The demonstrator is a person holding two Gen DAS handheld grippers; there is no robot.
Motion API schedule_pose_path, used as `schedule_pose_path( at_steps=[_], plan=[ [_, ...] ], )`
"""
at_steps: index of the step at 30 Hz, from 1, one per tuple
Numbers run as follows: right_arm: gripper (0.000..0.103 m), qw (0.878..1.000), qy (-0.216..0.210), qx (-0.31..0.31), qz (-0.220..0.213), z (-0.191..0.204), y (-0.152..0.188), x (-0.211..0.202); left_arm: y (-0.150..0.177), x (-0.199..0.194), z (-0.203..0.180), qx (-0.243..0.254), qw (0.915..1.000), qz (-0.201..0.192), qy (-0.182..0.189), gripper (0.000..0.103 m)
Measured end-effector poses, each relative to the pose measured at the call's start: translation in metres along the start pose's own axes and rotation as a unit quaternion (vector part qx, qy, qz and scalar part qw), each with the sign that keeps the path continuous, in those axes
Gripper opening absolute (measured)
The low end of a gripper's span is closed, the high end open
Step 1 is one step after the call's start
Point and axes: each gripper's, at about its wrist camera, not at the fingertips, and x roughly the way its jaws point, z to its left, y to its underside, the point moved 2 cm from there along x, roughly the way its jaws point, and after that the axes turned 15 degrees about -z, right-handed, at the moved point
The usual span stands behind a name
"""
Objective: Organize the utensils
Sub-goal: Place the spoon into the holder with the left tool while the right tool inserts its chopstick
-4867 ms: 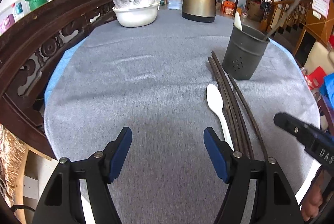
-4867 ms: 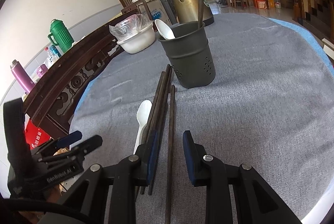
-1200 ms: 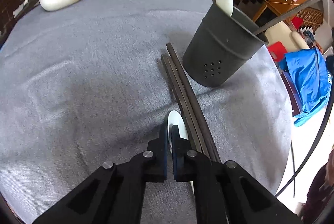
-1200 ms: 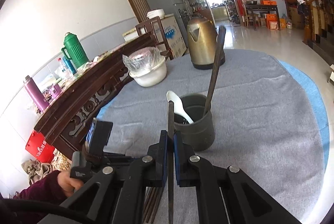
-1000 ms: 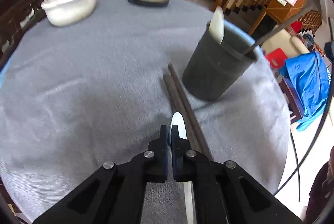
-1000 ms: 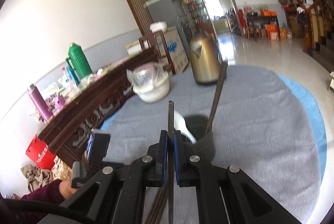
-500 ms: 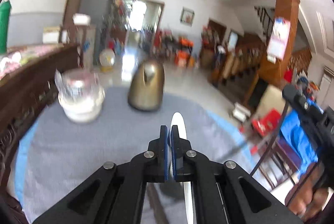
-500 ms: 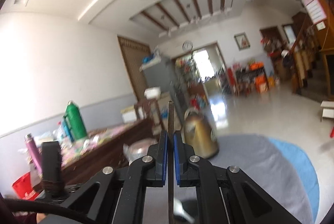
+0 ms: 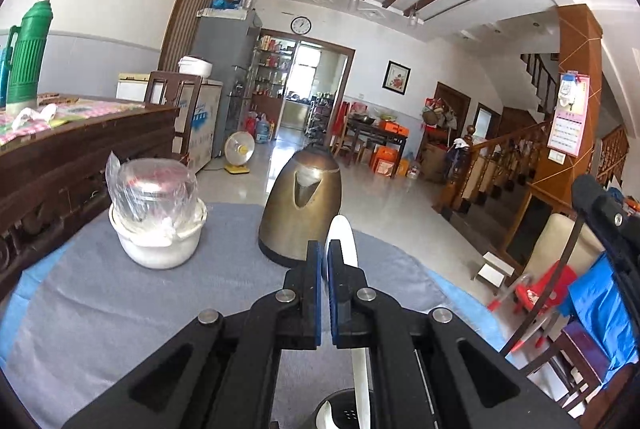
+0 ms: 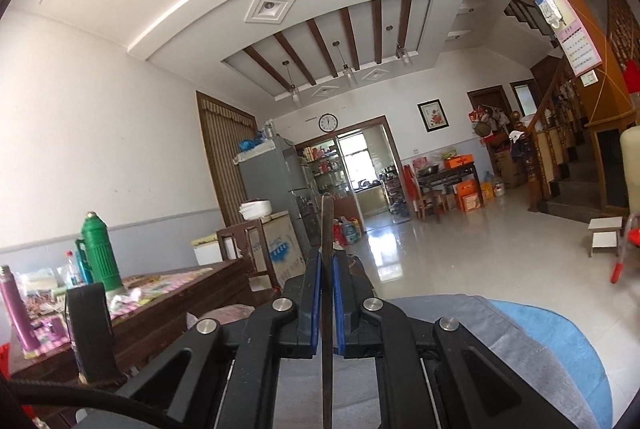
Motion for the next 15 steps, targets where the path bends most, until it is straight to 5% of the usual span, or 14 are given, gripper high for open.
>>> schedule_pose_path(
  at_steps=[15],
  plan=[
    [0.006,0.998,-0.004,-0.025,0.060,-0.008,0.036,-0.002,0.052,-0.003,-0.013,0.057,0.9982,0.019,0.001,0.003]
  ],
)
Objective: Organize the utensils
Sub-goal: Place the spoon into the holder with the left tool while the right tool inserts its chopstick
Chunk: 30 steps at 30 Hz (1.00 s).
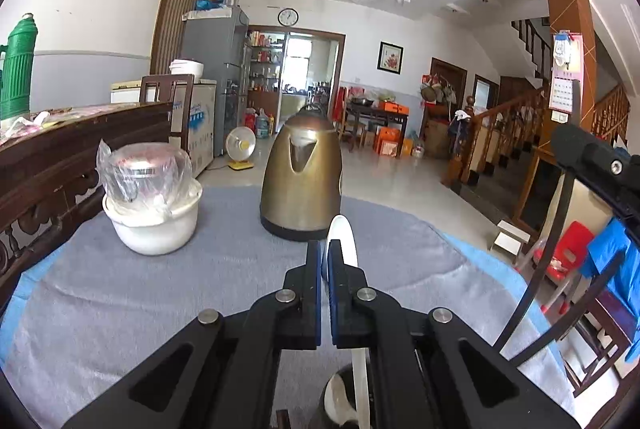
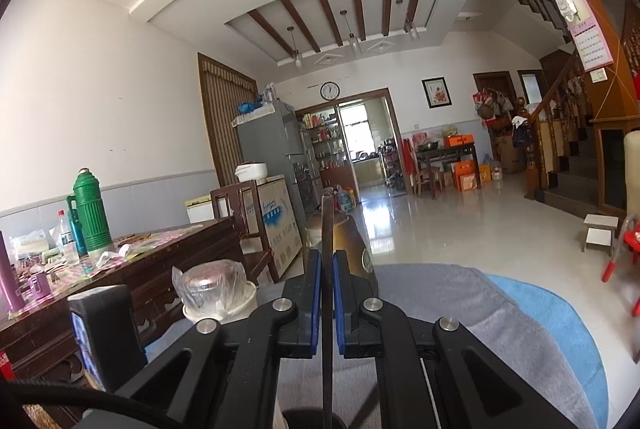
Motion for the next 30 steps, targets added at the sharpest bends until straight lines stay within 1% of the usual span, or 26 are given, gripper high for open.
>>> schedule_pose_path(
  at_steps=[6,10,14,16,18,19,20,21,22,23,24,26,30],
  plan=[
    [0.007,1.000,-0.008,0.009,0.016,-0.007,0.002,-0.012,0.002,-0.015,0.001,0.007,0.9999,0.007,0.009,0.003],
    [0.007,0.999,-0.013,0.023,0.029,-0.010,0.003,-0.020,0.003,-0.024,0.004,0.007,0.9993,0.022,0.028,0.004],
    [0.007,0.999,-0.011,0.035,0.018,-0.015,-0.007,-0.036,-0.004,-0.047,0.007,0.015,0.9992,0.011,0.036,0.005],
    [0.007,0.999,-0.010,0.039,0.008,-0.017,-0.015,-0.047,-0.011,-0.063,0.012,0.009,0.9993,0.001,0.038,0.005],
    [0.007,0.999,-0.010,0.043,-0.001,-0.018,-0.021,-0.058,-0.015,-0.077,0.017,0.006,0.9993,-0.007,0.036,0.012],
    [0.007,0.999,-0.009,0.045,-0.006,-0.019,-0.023,-0.063,-0.017,-0.086,0.020,0.006,0.9994,-0.011,0.033,0.023],
    [0.007,0.999,-0.009,0.047,-0.010,-0.019,-0.026,-0.069,-0.018,-0.094,0.023,0.005,0.9995,-0.013,0.029,0.037],
    [0.007,0.999,-0.009,0.051,-0.014,-0.020,-0.029,-0.076,-0.018,-0.102,0.025,0.006,0.9996,-0.012,0.024,0.045],
    [0.007,0.998,-0.010,0.054,-0.015,-0.020,-0.031,-0.083,-0.016,-0.110,0.028,0.005,0.9997,-0.009,0.020,0.057],
    [0.007,0.998,-0.011,0.055,-0.015,-0.020,-0.032,-0.088,-0.013,-0.117,0.030,0.004,0.9998,-0.006,0.018,0.060],
    [0.007,0.998,-0.013,0.055,-0.013,-0.019,-0.031,-0.095,-0.008,-0.124,0.032,0.007,0.9999,0.002,0.015,0.060],
    [0.007,0.999,-0.018,0.051,-0.004,-0.017,-0.028,-0.104,0.002,-0.133,0.035,0.014,0.9996,0.024,0.009,0.065],
    [0.008,0.998,-0.026,0.040,0.029,-0.010,-0.011,-0.120,0.025,-0.144,0.046,0.004,0.9974,0.072,-0.004,0.066]
  ],
)
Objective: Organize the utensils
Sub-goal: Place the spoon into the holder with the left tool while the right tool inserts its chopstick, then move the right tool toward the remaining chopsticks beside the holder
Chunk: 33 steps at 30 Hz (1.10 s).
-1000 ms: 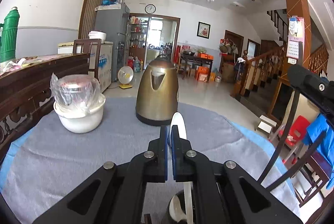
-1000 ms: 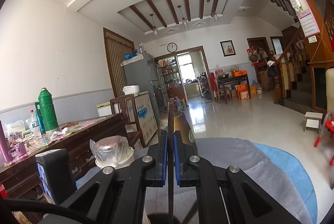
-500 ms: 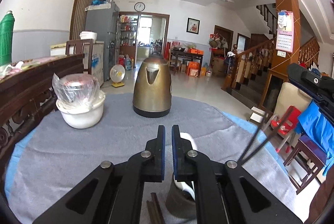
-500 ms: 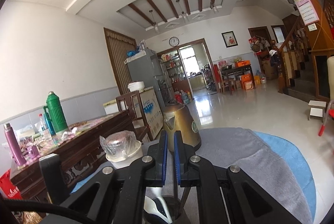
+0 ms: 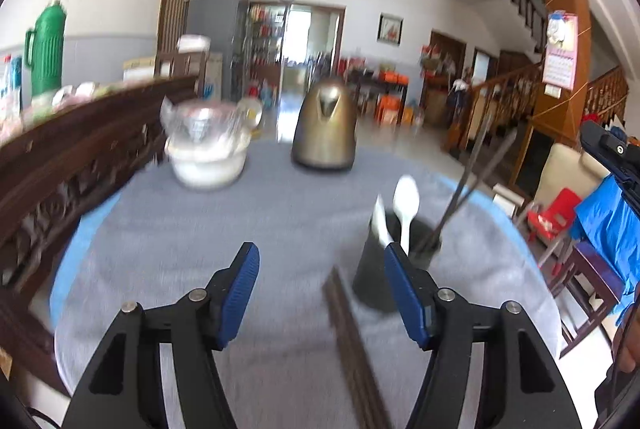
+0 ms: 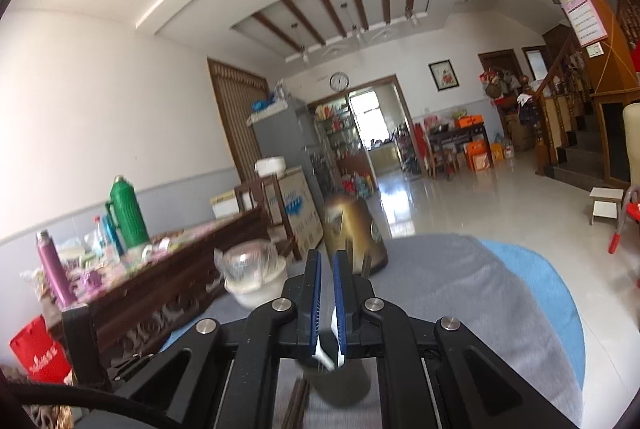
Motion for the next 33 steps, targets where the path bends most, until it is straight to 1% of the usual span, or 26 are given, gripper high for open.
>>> schedule_pose_path(
  at_steps=[4,8,9,14,18,21,24,29,33],
  plan=[
    [0.008,0.999,-0.005,0.000,0.040,0.001,0.021,-0.007,0.030,-0.009,0.014,-0.023,0.9984,0.051,-0.009,0.066],
    [0.008,0.995,-0.014,0.010,0.094,-0.003,0.051,-0.011,0.056,-0.020,0.023,-0.030,0.9957,0.086,-0.017,0.066],
    [0.008,0.993,-0.018,0.017,0.113,-0.004,0.062,-0.011,0.062,-0.022,0.025,-0.031,0.9952,0.091,-0.018,0.066],
    [0.008,0.986,-0.025,0.036,0.163,-0.013,0.106,-0.013,0.090,-0.032,0.032,-0.038,0.9925,0.111,-0.033,0.066],
    [0.008,0.978,-0.033,0.064,0.196,-0.017,0.139,-0.006,0.096,-0.029,0.031,-0.038,0.9916,0.117,-0.039,0.066],
    [0.008,0.973,-0.039,0.074,0.213,-0.017,0.158,-0.005,0.098,-0.027,0.026,-0.028,0.9914,0.121,-0.039,0.070],
    [0.008,0.970,-0.042,0.077,0.225,-0.014,0.170,-0.002,0.102,-0.024,0.025,-0.033,0.9904,0.130,-0.033,0.071],
    [0.008,0.966,-0.040,0.098,0.236,-0.022,0.183,-0.001,0.106,-0.018,0.022,-0.051,0.9876,0.148,-0.016,0.071],
    [0.008,0.962,-0.042,0.125,0.238,-0.031,0.187,0.003,0.100,-0.007,0.021,-0.056,0.9867,0.152,-0.011,0.071]
  ],
)
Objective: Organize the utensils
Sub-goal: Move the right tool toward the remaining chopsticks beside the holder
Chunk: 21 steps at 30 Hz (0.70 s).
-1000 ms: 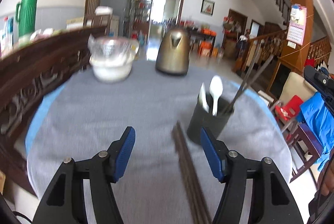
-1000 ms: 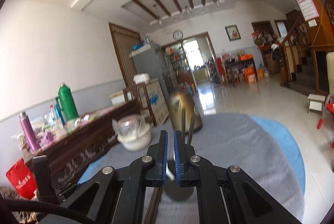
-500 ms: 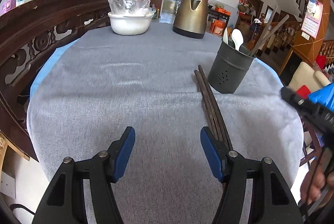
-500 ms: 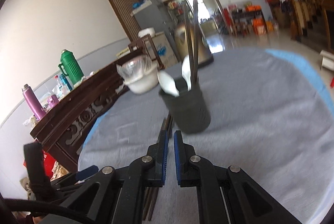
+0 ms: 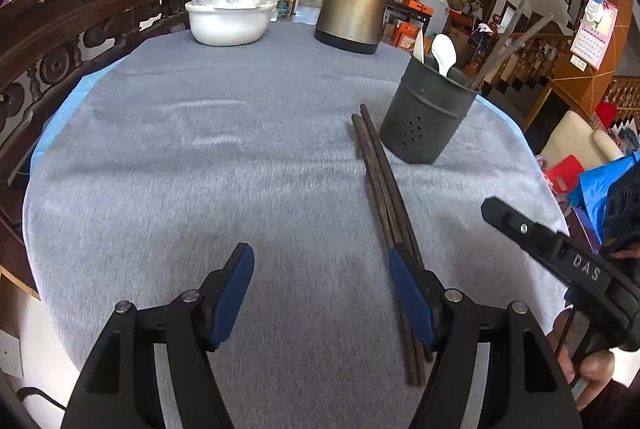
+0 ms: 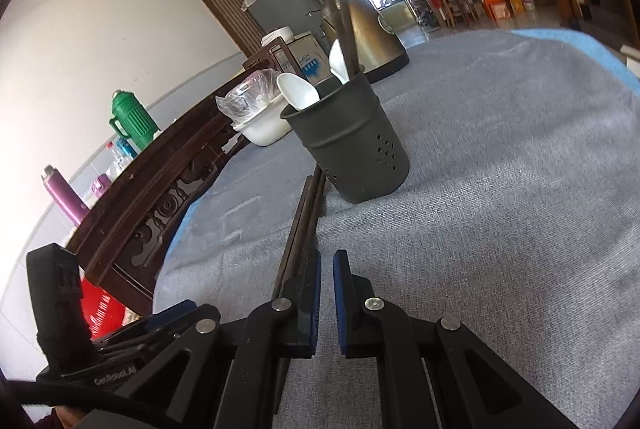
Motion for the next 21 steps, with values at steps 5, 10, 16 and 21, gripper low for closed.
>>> schedule_pose_path(
  at_steps=[5,10,16,21],
  plan=[
    [0.008,0.999,-0.006,0.035,-0.004,-0.013,-0.003,0.002,-0.023,0.025,-0.008,0.021,0.9996,0.014,0.009,0.071],
    [0.010,0.998,-0.010,0.059,-0.018,-0.022,-0.007,-0.001,-0.044,0.061,-0.015,0.044,0.9985,0.031,0.008,0.071],
    [0.010,0.996,-0.017,0.088,-0.021,-0.032,-0.010,0.000,-0.056,0.103,-0.023,0.059,0.9960,0.067,0.006,0.071],
    [0.010,0.993,-0.021,0.115,-0.020,-0.041,-0.010,0.000,-0.057,0.121,-0.028,0.069,0.9938,0.088,0.003,0.071]
  ],
)
